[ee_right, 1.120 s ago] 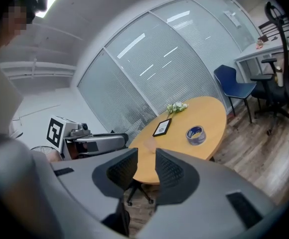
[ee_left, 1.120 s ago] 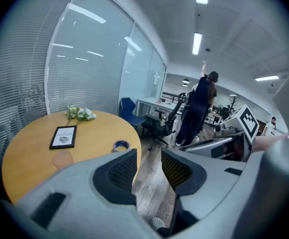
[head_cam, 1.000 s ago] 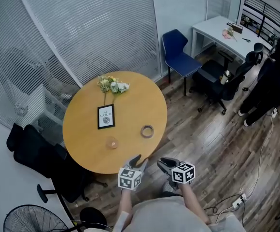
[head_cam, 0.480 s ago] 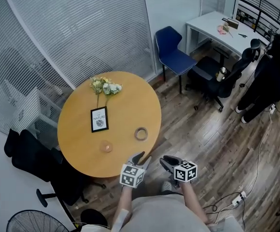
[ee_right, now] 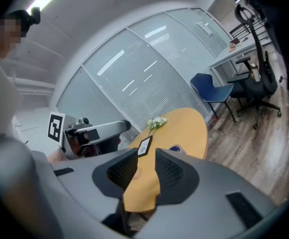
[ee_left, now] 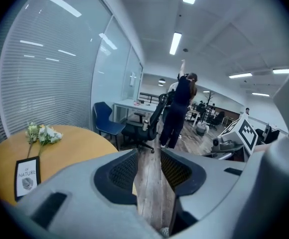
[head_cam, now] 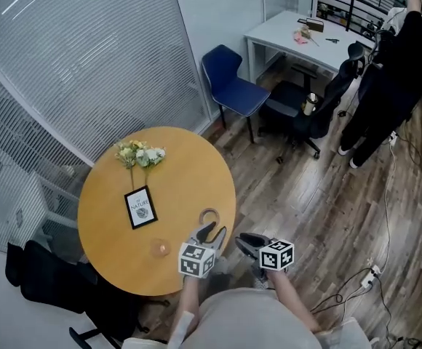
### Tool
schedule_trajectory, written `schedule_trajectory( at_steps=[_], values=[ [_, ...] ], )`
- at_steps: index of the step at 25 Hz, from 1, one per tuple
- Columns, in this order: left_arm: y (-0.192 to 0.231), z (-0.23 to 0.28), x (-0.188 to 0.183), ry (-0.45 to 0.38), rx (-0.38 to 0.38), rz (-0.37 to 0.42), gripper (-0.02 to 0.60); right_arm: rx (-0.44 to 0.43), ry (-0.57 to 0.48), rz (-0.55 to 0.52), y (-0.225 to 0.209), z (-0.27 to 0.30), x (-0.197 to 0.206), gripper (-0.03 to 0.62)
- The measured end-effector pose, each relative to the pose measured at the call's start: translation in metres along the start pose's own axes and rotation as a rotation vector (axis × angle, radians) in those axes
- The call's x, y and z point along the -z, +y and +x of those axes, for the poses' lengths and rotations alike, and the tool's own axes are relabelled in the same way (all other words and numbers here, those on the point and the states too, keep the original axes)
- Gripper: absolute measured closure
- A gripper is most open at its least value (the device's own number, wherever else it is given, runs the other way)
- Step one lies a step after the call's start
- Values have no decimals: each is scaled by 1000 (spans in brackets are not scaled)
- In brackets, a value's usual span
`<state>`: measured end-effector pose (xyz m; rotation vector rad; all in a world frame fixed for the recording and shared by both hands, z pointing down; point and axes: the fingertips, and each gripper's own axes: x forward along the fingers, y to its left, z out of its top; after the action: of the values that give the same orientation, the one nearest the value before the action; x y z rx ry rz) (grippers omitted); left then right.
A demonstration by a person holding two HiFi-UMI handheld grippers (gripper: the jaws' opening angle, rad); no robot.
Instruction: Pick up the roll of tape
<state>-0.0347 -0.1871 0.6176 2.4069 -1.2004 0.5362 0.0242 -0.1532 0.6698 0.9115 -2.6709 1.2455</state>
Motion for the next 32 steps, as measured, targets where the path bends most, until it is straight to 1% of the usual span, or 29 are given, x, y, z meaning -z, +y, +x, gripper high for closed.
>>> schedule_trajectory(
  at_steps=[3,8,10,12,14,19,23,28,32],
  values=[
    [20,2,-8,-6,22,3,437,21,-12,-12,11,17,-5,490],
    [54,7,0,-3,40,-36,437,87,5,-69,10,38,-3,490],
    [63,8,0,-11,44,-46,437,126,-1,-86,6,42,-7,490],
    [71,10,1,-11,45,-40,437,158,-14,-93,3,47,-13,490],
    [78,9,4,-7,47,-40,437,178,-25,-93,5,52,-16,490],
    [97,12,12,-11,65,-72,437,222,-30,-124,10,62,-12,490],
    [116,13,23,30,63,-70,437,247,-28,-111,13,73,-3,490],
    [137,24,35,81,54,-38,437,268,-27,-128,16,78,-4,490],
    [153,40,59,144,48,-35,437,304,-29,-100,12,71,6,490]
  ],
)
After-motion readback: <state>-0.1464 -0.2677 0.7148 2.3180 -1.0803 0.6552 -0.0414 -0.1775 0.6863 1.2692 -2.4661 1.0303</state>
